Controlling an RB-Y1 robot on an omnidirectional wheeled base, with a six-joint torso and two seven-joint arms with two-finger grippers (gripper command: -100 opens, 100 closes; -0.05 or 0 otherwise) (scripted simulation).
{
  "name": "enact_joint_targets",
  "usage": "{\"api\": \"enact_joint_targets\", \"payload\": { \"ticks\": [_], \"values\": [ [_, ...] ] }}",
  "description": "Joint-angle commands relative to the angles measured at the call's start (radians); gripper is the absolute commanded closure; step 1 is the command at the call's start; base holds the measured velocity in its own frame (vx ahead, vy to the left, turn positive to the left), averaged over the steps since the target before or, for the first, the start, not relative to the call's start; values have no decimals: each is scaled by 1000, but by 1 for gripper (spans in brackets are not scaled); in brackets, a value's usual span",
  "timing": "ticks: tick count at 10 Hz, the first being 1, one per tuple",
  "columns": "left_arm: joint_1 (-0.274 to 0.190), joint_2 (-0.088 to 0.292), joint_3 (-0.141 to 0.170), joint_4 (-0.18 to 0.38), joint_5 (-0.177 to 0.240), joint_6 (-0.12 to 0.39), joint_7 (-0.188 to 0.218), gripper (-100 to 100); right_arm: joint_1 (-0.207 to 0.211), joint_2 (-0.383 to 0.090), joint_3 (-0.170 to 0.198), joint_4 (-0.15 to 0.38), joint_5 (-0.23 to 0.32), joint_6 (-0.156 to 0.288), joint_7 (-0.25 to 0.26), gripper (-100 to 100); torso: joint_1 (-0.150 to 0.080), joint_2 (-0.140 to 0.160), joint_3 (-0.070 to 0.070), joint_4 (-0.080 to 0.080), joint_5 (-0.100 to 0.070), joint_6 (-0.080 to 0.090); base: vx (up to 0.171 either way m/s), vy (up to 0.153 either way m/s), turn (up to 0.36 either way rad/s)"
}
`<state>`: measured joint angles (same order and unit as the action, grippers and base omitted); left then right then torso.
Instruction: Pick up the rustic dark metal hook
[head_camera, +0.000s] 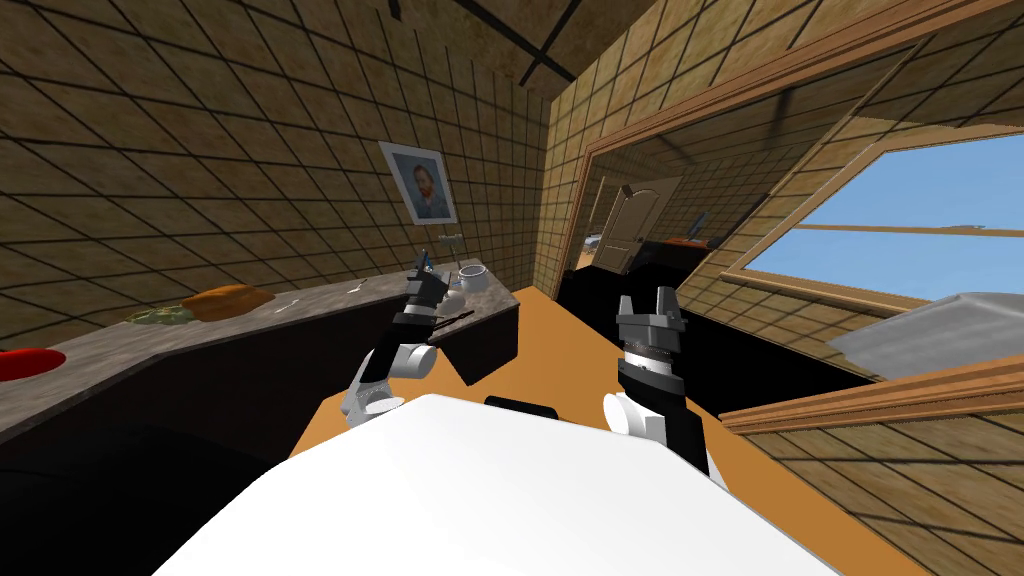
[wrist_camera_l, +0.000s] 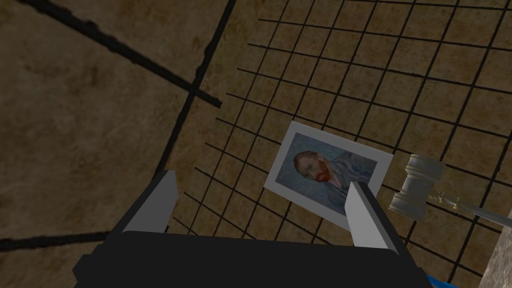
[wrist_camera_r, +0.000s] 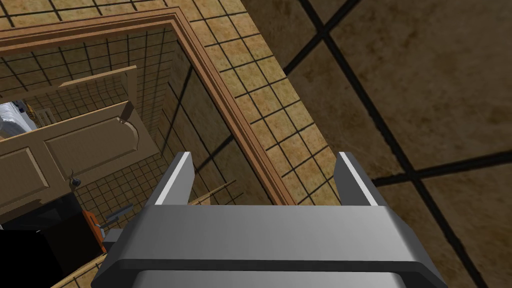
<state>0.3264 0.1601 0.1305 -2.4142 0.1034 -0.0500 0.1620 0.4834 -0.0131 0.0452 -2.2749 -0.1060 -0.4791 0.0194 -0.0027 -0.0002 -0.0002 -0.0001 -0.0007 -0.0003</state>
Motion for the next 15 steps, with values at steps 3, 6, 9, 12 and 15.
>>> {"api": "enact_joint_targets", "payload": {
  "ticks": [3,6,9,12,15],
  "values": [
    [-46,11,38,-4,43,107,37,-100,0,0,0,0,0,0,0,0,1,0,0,0,0,0,16,-37,-79],
    [-68,17,55,-6,64,183,55,-100,0,0,0,0,0,0,0,0,2,0,0,0,0,0,11,-26,-51],
    [-90,23,72,-7,85,263,75,-100,0,0,0,0,0,0,0,0,2,0,0,0,0,0,14,-22,-49],
    [-112,29,87,-7,107,356,95,-100,0,0,0,0,0,0,0,0,1,0,0,0,0,0,19,-31,-56],
    [-133,37,102,-5,130,438,116,-100,0,0,0,0,0,0,0,0,2,0,0,0,0,0,10,-17,-29]
  ]
}}
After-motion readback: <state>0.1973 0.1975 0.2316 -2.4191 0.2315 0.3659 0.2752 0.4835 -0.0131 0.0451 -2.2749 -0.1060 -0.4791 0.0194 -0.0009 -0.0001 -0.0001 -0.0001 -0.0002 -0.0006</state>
